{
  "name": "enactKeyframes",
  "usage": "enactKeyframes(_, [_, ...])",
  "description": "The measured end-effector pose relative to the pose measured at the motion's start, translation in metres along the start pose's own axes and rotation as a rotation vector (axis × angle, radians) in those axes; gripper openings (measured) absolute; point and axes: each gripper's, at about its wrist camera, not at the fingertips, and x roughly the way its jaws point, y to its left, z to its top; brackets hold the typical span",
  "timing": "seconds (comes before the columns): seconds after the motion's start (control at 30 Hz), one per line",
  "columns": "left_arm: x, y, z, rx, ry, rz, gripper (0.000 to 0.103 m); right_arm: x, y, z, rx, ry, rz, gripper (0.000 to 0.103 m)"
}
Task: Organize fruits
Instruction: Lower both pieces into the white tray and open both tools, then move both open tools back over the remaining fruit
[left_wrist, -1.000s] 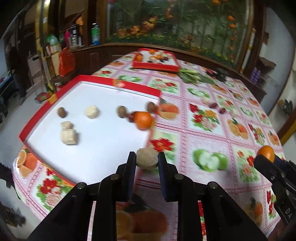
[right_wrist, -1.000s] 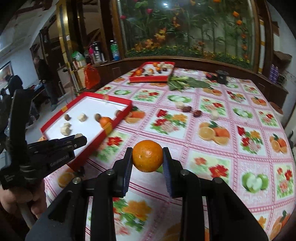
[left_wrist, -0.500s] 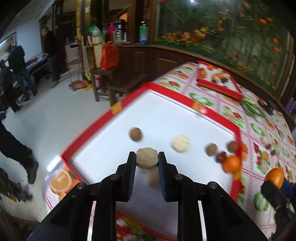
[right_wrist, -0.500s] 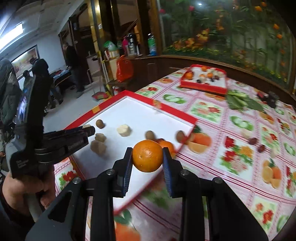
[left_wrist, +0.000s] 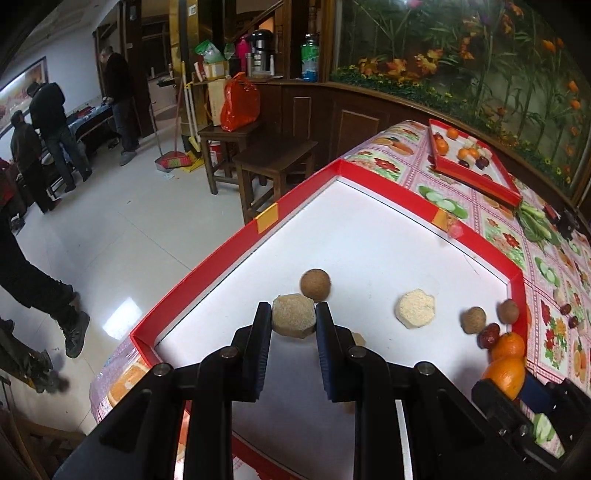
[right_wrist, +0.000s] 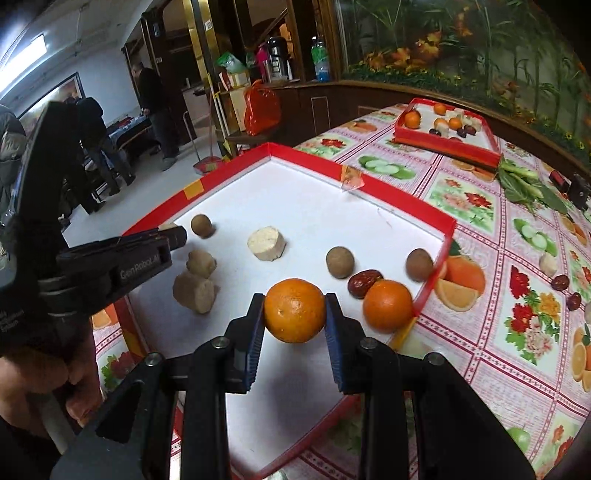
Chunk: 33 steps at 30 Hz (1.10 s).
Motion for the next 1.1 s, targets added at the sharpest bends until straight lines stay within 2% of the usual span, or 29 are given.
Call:
enactKeyframes(0.1, [0.003,0.003,-0.001,-0.006,-0.001,0.047,0.024,0.007,0.004,-0.002,-0.007,0.039,0.015,0.036])
enactKeyframes(0.13, [0.005,0.004,-0.001,-0.004,0.007,0.066,0.030,0.007,0.005,-0.003,-0.012,0.043,0.015,0.039])
enactKeyframes(0.17, [0.005,0.005,-0.001,-0.004,0.017,0.071,0.048,0.004,0.005,-0.004,-0.015,0.039,0.013,0.049])
enactKeyframes(0.2, [0.004,0.007,-0.001,-0.011,0.024,0.065,0.059,-0.002,0.005,-0.005,-0.018,0.029,0.014,0.060])
enactKeyframes(0.23, [0.001,0.007,-0.002,-0.016,0.020,0.064,0.076,-0.008,0.005,-0.004,-0.020,0.019,0.013,0.066])
enactKeyframes(0.27, [-0.003,0.007,-0.002,-0.017,0.009,0.068,0.080,-0.015,0.003,-0.005,-0.021,0.004,0.010,0.073])
enactKeyframes(0.4, [-0.027,-0.001,-0.002,-0.022,-0.053,0.093,0.080,-0.061,-0.024,-0.011,0.006,-0.082,-0.022,0.073])
enactKeyframes(0.5, [-0.053,-0.019,-0.004,-0.039,-0.138,0.031,0.080,-0.098,-0.070,-0.026,0.074,-0.149,-0.100,0.075])
enactKeyframes(0.6, [-0.072,-0.058,-0.012,0.018,-0.177,-0.085,0.080,-0.121,-0.134,-0.047,0.172,-0.167,-0.223,0.075])
enactKeyframes(0.73, [-0.078,-0.133,-0.025,0.168,-0.147,-0.256,0.080,-0.130,-0.219,-0.070,0.327,-0.139,-0.355,0.075])
enactKeyframes(0.8, [-0.072,-0.173,-0.029,0.243,-0.136,-0.306,0.080,-0.128,-0.252,-0.072,0.393,-0.130,-0.376,0.071])
enactKeyframes(0.93, [-0.041,-0.245,-0.026,0.323,-0.069,-0.369,0.080,-0.111,-0.288,-0.064,0.426,-0.109,-0.394,0.061])
enactKeyframes(1.0, [-0.026,-0.270,-0.022,0.350,-0.058,-0.377,0.079,-0.098,-0.297,-0.055,0.416,-0.084,-0.394,0.053])
enactKeyframes(1.1, [-0.010,-0.297,-0.018,0.380,-0.043,-0.361,0.067,-0.081,-0.309,-0.049,0.397,-0.053,-0.395,0.050])
